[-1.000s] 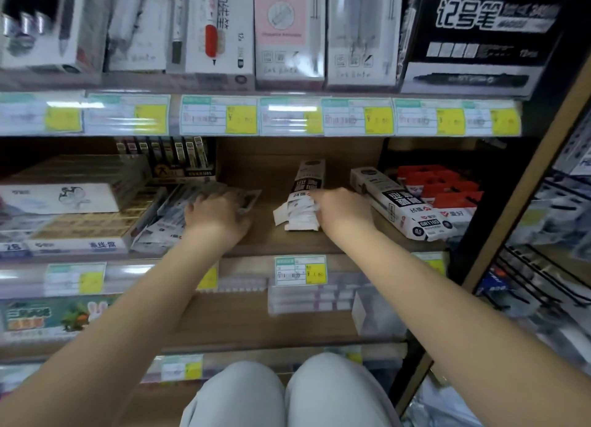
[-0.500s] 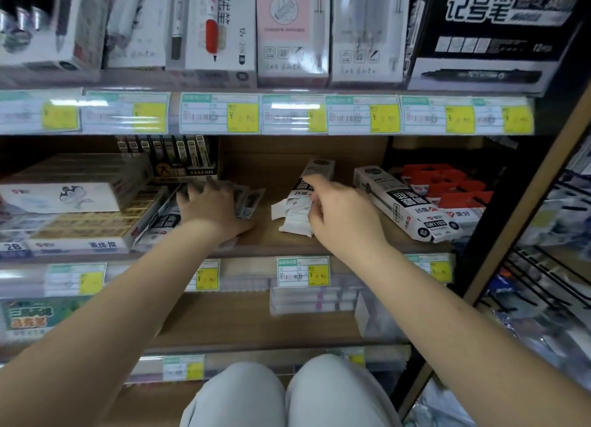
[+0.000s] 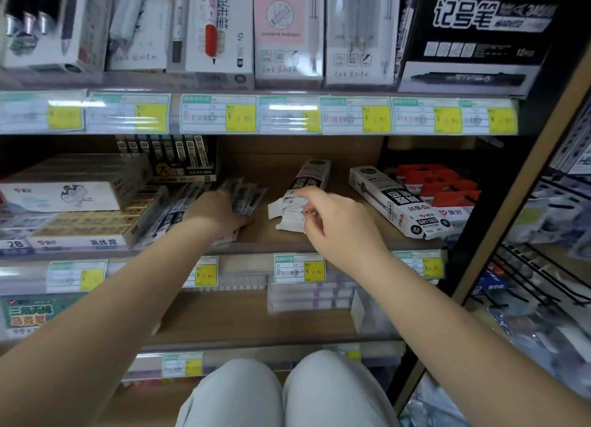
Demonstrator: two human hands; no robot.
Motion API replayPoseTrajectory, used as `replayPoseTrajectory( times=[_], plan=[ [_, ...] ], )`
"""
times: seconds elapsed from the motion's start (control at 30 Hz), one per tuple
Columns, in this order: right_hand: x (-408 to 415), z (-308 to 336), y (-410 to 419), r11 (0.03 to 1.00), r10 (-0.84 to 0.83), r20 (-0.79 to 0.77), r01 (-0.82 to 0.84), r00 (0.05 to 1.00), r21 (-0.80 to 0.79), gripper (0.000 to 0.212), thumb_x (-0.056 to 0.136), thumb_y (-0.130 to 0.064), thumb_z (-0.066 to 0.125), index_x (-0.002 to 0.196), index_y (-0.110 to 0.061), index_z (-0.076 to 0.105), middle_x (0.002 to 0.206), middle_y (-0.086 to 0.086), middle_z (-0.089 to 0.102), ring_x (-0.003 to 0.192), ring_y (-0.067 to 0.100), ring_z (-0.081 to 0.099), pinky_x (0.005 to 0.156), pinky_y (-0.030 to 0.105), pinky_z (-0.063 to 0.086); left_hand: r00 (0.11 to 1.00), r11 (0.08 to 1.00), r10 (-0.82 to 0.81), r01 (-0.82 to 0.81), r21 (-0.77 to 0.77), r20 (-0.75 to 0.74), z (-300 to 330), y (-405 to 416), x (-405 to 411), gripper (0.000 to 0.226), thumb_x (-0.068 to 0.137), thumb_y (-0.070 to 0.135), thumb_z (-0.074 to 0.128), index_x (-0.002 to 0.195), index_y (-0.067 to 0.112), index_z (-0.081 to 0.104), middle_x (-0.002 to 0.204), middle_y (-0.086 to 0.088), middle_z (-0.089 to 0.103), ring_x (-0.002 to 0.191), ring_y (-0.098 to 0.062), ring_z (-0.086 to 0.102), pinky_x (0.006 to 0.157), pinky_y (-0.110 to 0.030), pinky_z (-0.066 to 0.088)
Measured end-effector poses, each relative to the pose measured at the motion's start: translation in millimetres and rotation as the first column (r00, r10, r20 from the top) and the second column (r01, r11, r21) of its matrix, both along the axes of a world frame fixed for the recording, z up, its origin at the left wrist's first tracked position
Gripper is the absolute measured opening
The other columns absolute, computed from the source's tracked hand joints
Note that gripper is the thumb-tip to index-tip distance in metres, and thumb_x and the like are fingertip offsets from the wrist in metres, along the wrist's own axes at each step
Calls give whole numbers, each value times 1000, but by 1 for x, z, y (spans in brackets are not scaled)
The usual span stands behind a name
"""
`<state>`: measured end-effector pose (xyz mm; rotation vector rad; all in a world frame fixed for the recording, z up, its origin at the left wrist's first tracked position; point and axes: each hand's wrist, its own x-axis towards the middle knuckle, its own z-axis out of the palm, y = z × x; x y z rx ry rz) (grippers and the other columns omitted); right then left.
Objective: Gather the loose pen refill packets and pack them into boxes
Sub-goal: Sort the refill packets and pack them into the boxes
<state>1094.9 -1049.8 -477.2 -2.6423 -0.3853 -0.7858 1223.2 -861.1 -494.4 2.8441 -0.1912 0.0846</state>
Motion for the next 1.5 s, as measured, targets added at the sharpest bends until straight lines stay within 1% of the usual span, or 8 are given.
replayPoseTrajectory(
  times=[0.4,0.63,0.9,1.0,1.13,1.2,1.37,1.5],
  plan=[
    [-5,-3,3,1000,29,-20,-29,999,-11,37,91,-13,45,126,-20,53,89,0,68,74,19,62,65,38,53,995,994,66,-71,79,71,3,-3,-5,20,86,8,54,103,-1,58,101,-20,63,85,-33,59,64,-35,46],
    [-5,-5,4,998,45,2,-45,999,34,38,90,-7,44,125,-18,55,94,1,70,84,22,65,69,38,53,988,960,78,-111,258,135,9,-16,-6,30,89,-2,47,118,0,55,116,-21,60,105,-36,59,71,-37,48],
    [-9,-1,-6,994,36,33,-39,999,104,39,89,-5,44,122,-20,56,93,-3,69,85,17,63,69,35,52,941,962,85,-163,218,328,14,1,-15,26,87,-7,50,110,-1,59,102,-23,63,93,-41,62,68,-44,50],
    [-10,-4,-9,992,-1,56,-6,998,126,37,88,-5,45,120,-19,57,93,-2,69,87,19,63,71,37,52,909,981,6,-87,176,417,16,10,-22,38,85,-6,54,121,4,50,101,-22,61,87,-42,61,62,-44,48],
    [-12,3,-13,977,-123,188,87,974,192,36,83,-3,52,118,-12,55,109,5,63,106,24,53,88,36,45,621,939,-342,213,269,705,12,16,-46,59,58,-24,67,114,-7,60,85,-26,66,64,-41,63,45,-40,50],
    [-13,13,-15,980,-108,155,79,982,185,46,83,-12,59,127,-13,48,126,6,53,121,24,43,102,36,36,452,872,-482,337,356,751,7,17,-56,58,54,-25,67,110,-9,62,91,-26,69,70,-41,67,50,-41,53],
    [-16,37,-14,983,-91,-206,55,974,-175,89,73,-57,65,145,-25,24,148,-1,35,137,21,29,113,48,22,244,692,-691,494,526,680,9,9,-77,33,82,3,44,115,-1,49,99,-22,68,84,-34,68,71,-37,54],
    [-19,39,-14,981,-14,-592,-105,806,-165,82,71,-54,70,139,-25,36,135,-4,49,118,16,49,96,32,43,144,589,-765,552,590,628,7,-3,-90,31,85,7,48,115,-1,49,104,-20,69,90,-32,67,82,-35,49]
  ],
)
